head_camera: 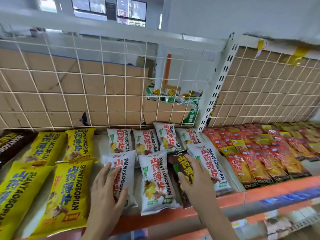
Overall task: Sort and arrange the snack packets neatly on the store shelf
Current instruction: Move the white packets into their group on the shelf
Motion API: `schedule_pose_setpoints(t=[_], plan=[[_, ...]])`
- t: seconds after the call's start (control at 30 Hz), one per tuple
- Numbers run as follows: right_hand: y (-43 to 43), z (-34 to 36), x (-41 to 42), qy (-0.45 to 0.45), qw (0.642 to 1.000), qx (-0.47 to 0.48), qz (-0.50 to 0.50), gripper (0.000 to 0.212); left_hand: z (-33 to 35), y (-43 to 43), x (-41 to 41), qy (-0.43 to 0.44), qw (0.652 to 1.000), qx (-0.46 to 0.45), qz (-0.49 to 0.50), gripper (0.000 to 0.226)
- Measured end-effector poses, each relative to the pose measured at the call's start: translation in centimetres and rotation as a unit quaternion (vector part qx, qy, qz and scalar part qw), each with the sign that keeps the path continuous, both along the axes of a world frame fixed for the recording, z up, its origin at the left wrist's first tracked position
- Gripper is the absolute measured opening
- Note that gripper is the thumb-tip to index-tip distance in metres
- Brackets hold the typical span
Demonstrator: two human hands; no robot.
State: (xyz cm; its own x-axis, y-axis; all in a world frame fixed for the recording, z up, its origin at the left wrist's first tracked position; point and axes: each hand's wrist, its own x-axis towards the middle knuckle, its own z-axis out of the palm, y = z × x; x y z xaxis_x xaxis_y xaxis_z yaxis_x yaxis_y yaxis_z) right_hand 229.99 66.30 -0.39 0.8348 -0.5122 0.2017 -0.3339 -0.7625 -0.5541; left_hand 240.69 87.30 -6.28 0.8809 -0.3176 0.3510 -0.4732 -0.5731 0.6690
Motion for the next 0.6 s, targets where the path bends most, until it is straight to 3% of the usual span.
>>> schedule_pose_setpoints(t=[0.1, 0.37, 0.6], plan=[[-2.6, 0.1, -0.3, 0.028, 1.0, 0.003, -0.012, 0.056, -0.1, -0.3, 0.0, -0.014, 1.0, 0.016, 0.009, 0.066], [-2.7, -0.6, 0.9, 0.219, 0.974, -0.003, 0.061, 0.084, -0.5, -0.4, -0.2, -0.05, 0.995, 0.09, 0.013, 0.068], [-2.9, -0.8, 0.7, 0.171, 0.984, -0.012, 0.05, 0.078, -0.4, -0.5, -0.7, -0.053, 0.993, 0.102, -0.008, 0.071]])
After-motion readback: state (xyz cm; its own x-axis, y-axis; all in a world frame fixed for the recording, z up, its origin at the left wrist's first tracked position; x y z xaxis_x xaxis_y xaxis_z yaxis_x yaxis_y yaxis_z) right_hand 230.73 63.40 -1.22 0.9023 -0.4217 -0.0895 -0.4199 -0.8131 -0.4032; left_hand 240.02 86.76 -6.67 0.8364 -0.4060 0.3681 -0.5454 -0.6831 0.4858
